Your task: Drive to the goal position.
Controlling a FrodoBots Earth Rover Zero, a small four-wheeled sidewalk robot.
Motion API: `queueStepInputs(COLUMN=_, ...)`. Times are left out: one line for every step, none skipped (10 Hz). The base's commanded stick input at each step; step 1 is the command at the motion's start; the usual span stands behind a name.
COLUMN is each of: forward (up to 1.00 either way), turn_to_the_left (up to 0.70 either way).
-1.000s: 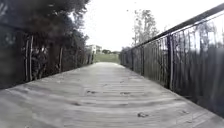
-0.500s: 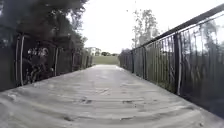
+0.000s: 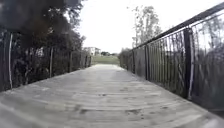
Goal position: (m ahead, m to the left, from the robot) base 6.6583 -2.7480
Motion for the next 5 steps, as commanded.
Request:
queueStepInputs(forward=0.69, turn_to_the_left=0.00)
queueStepInputs(forward=0.69, turn_to_the_left=0.00)
queueStepInputs(forward=0.69, turn_to_the_left=0.00)
queueStepInputs(forward=0.69, turn_to_the_left=0.00)
queueStepInputs(forward=0.69, turn_to_the_left=0.00)
